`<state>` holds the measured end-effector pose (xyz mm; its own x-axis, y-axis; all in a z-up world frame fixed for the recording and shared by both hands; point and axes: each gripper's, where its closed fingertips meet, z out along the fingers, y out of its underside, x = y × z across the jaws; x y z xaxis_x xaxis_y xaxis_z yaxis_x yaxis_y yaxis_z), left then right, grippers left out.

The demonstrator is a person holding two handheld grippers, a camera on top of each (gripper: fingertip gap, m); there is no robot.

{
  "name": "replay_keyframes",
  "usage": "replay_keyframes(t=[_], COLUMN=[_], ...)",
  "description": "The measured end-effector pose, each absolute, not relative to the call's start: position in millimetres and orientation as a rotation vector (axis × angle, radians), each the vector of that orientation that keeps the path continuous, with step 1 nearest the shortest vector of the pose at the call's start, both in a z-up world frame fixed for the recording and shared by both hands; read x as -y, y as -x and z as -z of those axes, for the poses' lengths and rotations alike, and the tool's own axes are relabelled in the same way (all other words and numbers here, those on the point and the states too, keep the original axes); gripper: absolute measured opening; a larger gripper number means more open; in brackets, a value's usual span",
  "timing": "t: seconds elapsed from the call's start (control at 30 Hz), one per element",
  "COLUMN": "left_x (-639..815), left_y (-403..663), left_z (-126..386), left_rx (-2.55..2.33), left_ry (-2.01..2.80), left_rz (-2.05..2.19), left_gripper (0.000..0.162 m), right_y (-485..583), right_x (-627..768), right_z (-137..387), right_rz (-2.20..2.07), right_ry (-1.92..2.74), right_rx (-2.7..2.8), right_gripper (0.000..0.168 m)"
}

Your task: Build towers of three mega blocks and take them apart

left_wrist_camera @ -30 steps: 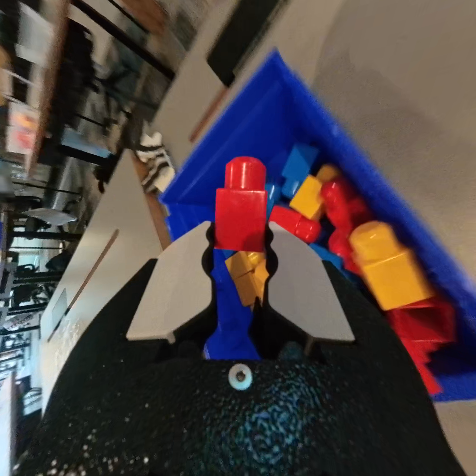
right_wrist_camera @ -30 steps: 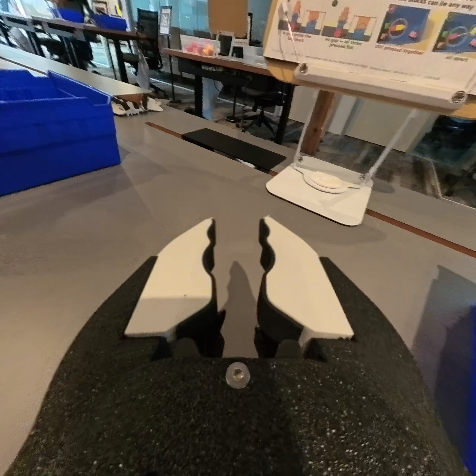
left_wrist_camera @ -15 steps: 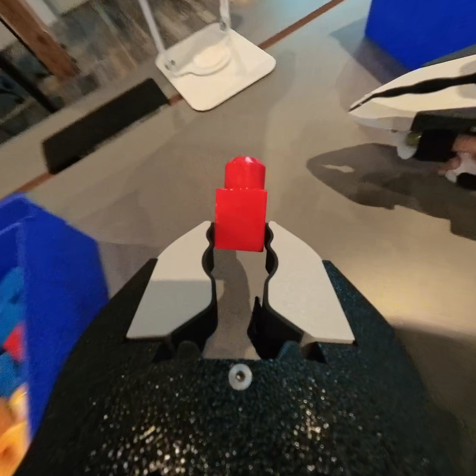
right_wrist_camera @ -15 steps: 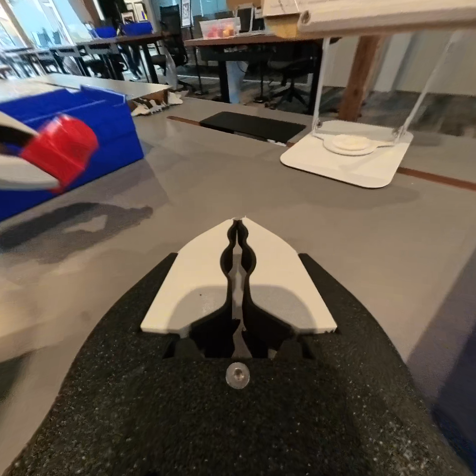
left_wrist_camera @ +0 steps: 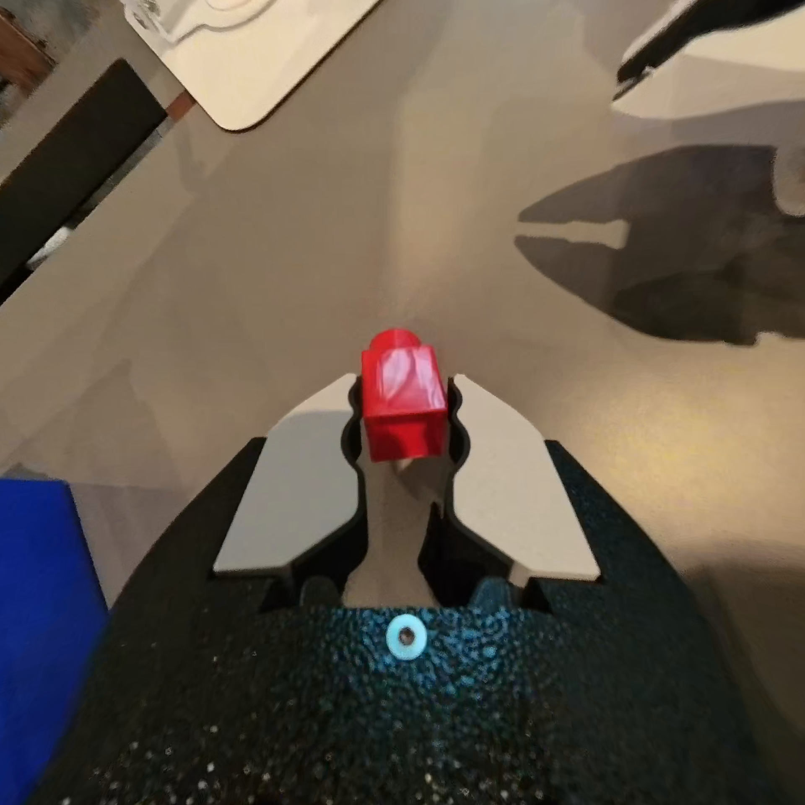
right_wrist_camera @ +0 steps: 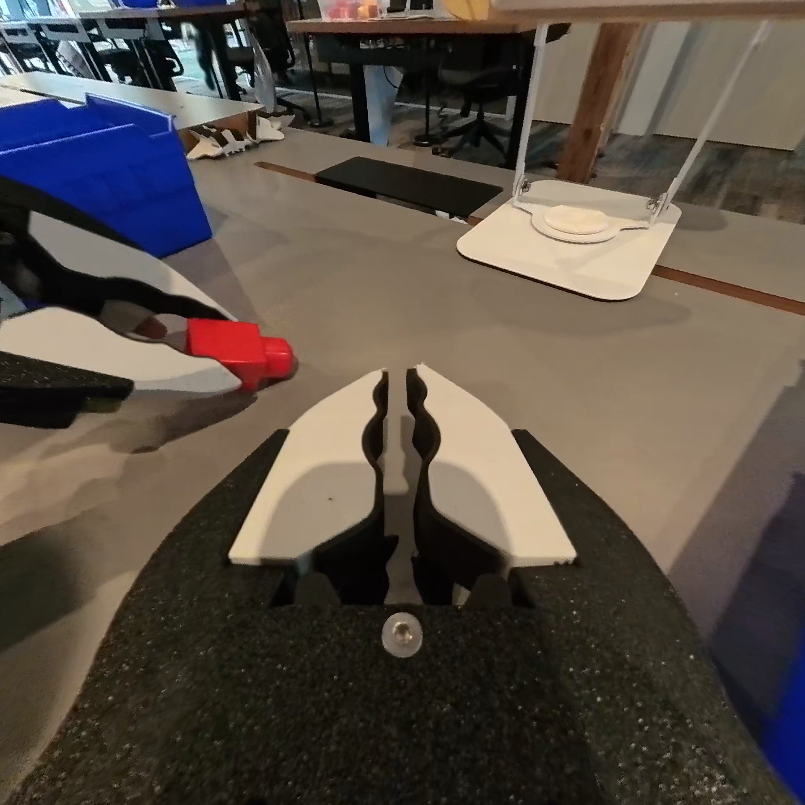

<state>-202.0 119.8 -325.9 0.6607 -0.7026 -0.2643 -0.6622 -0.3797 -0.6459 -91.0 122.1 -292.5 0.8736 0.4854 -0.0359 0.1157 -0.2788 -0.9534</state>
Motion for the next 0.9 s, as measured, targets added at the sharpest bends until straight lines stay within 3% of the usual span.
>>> replay_keyframes(t=[0.2, 0.33, 0.47, 0.57, 0.7, 0.9], left_x=[-117.6, -118.2, -115.6, -113.7, -110.8, -104.3], left_y=[196.4, 201.6, 218.6, 252.0, 333.5, 471.4], left_z=[336.3, 331.1, 296.4, 257.2, 206.9, 192.8], left_rx=[-1.081, -1.052, -0.980, -0.874, -0.723, -0.541], left_ry=[2.138, 2.127, 2.042, 1.951, 1.862, 2.012], left_rz=[0.101, 0.102, 0.091, 0.047, -0.157, -0.438], left_gripper=[0.041, 0.058, 0.064, 0.066, 0.063, 0.046], right_y=[93.1, 93.8, 93.6, 90.4, 86.8, 88.6], right_x=[-121.7, -121.5, -121.5, -123.8, -127.0, -127.0], right_z=[296.0, 295.2, 294.2, 293.1, 292.3, 292.3], right_rz=[-0.384, -0.382, -0.387, -0.359, -0.297, -0.293], right_ry=[1.840, 1.832, 1.825, 1.820, 1.814, 1.812], right_rx=[0.481, 0.486, 0.484, 0.458, 0.435, 0.446], right_gripper=[0.013, 0.014, 0.015, 0.029, 0.048, 0.047])
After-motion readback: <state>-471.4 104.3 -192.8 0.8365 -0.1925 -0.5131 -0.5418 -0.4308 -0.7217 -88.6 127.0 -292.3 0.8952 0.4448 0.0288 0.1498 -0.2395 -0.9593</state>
